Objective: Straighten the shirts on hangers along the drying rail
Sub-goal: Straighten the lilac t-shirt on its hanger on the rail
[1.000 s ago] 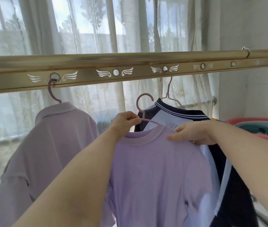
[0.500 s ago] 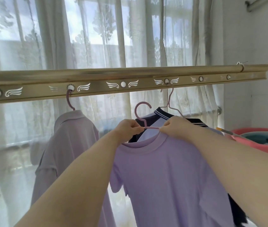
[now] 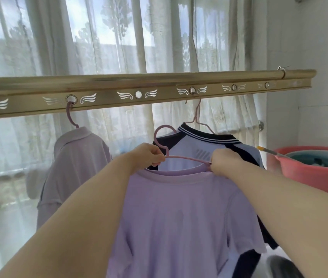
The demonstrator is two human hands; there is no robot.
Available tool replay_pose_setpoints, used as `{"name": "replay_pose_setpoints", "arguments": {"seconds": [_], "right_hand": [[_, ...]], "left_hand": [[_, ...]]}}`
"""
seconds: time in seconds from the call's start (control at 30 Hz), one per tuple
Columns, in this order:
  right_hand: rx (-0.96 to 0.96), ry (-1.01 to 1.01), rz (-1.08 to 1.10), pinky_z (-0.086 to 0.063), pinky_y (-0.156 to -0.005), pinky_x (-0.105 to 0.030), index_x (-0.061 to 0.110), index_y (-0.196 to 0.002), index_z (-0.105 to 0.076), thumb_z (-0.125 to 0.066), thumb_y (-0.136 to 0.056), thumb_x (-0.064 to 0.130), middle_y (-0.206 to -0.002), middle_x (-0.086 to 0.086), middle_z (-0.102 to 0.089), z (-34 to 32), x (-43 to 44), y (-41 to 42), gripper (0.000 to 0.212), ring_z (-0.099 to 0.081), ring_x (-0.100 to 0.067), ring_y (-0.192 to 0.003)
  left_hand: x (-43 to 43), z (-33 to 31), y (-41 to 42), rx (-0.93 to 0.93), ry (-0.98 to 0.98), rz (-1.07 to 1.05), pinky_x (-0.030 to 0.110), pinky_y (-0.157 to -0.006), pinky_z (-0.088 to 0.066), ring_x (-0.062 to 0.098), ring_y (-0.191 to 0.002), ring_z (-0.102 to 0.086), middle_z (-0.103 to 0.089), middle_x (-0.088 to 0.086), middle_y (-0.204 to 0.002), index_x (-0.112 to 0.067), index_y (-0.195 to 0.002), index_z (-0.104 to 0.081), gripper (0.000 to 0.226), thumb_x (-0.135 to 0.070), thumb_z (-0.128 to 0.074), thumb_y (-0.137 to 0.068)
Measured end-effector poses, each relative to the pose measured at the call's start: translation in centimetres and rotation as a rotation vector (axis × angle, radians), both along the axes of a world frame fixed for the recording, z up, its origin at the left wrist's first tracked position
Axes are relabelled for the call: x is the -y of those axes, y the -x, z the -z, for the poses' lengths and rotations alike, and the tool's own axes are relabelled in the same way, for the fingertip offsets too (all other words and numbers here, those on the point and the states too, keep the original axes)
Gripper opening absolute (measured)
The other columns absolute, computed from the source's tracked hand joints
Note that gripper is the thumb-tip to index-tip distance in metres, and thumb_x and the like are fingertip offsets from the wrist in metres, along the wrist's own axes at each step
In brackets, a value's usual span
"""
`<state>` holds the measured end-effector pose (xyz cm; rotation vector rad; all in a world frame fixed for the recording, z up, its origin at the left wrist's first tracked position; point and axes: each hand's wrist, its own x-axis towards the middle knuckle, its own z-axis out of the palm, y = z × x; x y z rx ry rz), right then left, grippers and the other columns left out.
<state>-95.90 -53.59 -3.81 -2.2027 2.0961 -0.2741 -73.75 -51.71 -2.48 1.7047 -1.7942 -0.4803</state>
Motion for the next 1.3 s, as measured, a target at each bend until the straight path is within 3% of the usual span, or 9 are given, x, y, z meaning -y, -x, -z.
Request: {"name": "replay_pose_setpoints", "arguments": {"seconds": [0.27, 0.4, 0.5, 0.57, 0.67, 0.77, 0.93, 1.17, 1.3], "right_hand": [[0.219, -0.005, 0.188, -0.046, -0.077, -0.030, 0.003, -0.098, -0.059, -0.046, -0.095, 0.008, -0.100, -0.011, -0.059, 0.1, 0.5, 1.7, 0.014, -0.060, -0.027, -0.103], [1.151, -0.252, 0.265, -0.052, -0.038, -0.026, 0.000, -0.077, -0.050, -0.040, -0.096, -0.002, -0.081, -0.013, -0.053, 0.4, 2.1, 2.9, 0.022, -0.054, -0.023, -0.052], [1.588, -0.235, 0.279, -0.059, -0.070, -0.020, 0.003, -0.067, -0.042, -0.031, -0.100, 0.001, -0.080, -0.012, -0.050, 0.7, 2.1, 2.5, 0.035, -0.058, -0.022, -0.068], [1.735, -0.233, 0.321, -0.059, -0.063, -0.021, 0.007, -0.065, -0.041, -0.030, -0.100, 0.006, -0.055, -0.012, -0.051, 1.0, 2.0, 2.6, 0.037, -0.063, -0.017, -0.052], [1.583, -0.199, 0.256, -0.041, -0.023, -0.023, 0.012, -0.069, -0.040, -0.030, -0.101, 0.012, -0.021, -0.005, -0.042, 1.7, 2.4, 2.3, 0.034, -0.044, -0.013, -0.016], [1.320, -0.286, 0.129, -0.050, -0.037, -0.021, 0.009, -0.072, -0.053, -0.046, -0.097, 0.010, -0.040, -0.005, -0.056, 1.3, 1.8, 0.1, 0.025, -0.056, -0.016, -0.042], [1.026, -0.287, -0.003, -0.047, -0.053, -0.027, 0.010, -0.081, -0.057, -0.063, -0.089, 0.016, -0.072, -0.006, -0.058, 0.9, 0.1, -2.8, 0.011, -0.054, -0.017, -0.060], [1.076, -0.228, 0.217, -0.049, -0.056, -0.029, 0.008, -0.103, -0.061, -0.057, -0.079, 0.011, -0.083, -0.013, -0.064, 4.3, 1.7, 0.3, 0.025, -0.060, -0.028, -0.068], [1.031, -0.229, 0.212, -0.050, -0.063, -0.032, 0.003, -0.110, -0.062, -0.060, -0.078, 0.012, -0.092, -0.016, -0.068, 5.3, 2.0, 0.5, 0.033, -0.065, -0.031, -0.078]], "left_hand": [[-0.9, 0.5, -3.9, -0.040, -0.122, 0.024, 0.043, -0.099, -0.047, 0.018, -0.084, -0.054, -0.060, 0.003, -0.089, -0.013, -0.084, -0.066, 0.020, -0.032, -0.060, -0.084], [-2.0, 1.2, -5.7, -0.488, -0.227, 0.183, 0.035, -0.089, -0.052, 0.020, -0.083, -0.059, -0.061, 0.007, -0.088, -0.008, -0.092, -0.066, 0.008, -0.011, -0.059, -0.094], [-2.7, 1.7, -6.4, -0.576, -0.309, 0.288, 0.025, -0.074, -0.056, 0.015, -0.076, -0.059, -0.057, 0.006, -0.083, -0.007, -0.088, -0.063, 0.008, -0.012, -0.068, -0.084], [-3.0, 2.0, -7.4, -0.601, -0.302, 0.319, 0.030, -0.074, -0.055, 0.014, -0.076, -0.060, -0.059, 0.003, -0.081, -0.010, -0.084, -0.064, 0.036, -0.028, -0.086, -0.062], [-3.1, 1.9, -8.1, -0.660, -0.210, 0.334, 0.045, -0.087, -0.049, 0.014, -0.086, -0.062, -0.063, 0.000, -0.084, -0.017, -0.081, -0.066, 0.039, -0.040, -0.088, -0.058], [-2.8, 1.2, -6.1, -0.631, -0.113, 0.249, 0.043, -0.088, -0.050, 0.014, -0.092, -0.058, -0.063, -0.002, -0.087, -0.017, -0.087, -0.068, 0.007, -0.025, -0.067, -0.086], [-2.0, 0.9, -1.2, -0.685, -0.018, 0.192, 0.020, -0.073, -0.051, 0.007, -0.087, -0.060, -0.068, -0.009, -0.081, -0.009, -0.108, -0.068, 0.019, -0.004, -0.059, -0.092], [-0.9, 2.6, 1.0, -0.969, 0.030, 0.196, 0.057, -0.097, -0.041, 0.012, -0.096, -0.068, -0.071, -0.005, -0.086, -0.016, -0.099, -0.064, 0.015, -0.006, -0.055, -0.095], [-0.7, 3.4, 3.2, -0.925, -0.047, 0.198, 0.052, -0.099, -0.039, 0.012, -0.099, -0.059, -0.068, -0.008, -0.082, -0.018, -0.106, -0.066, 0.017, -0.010, -0.056, -0.095]]}}
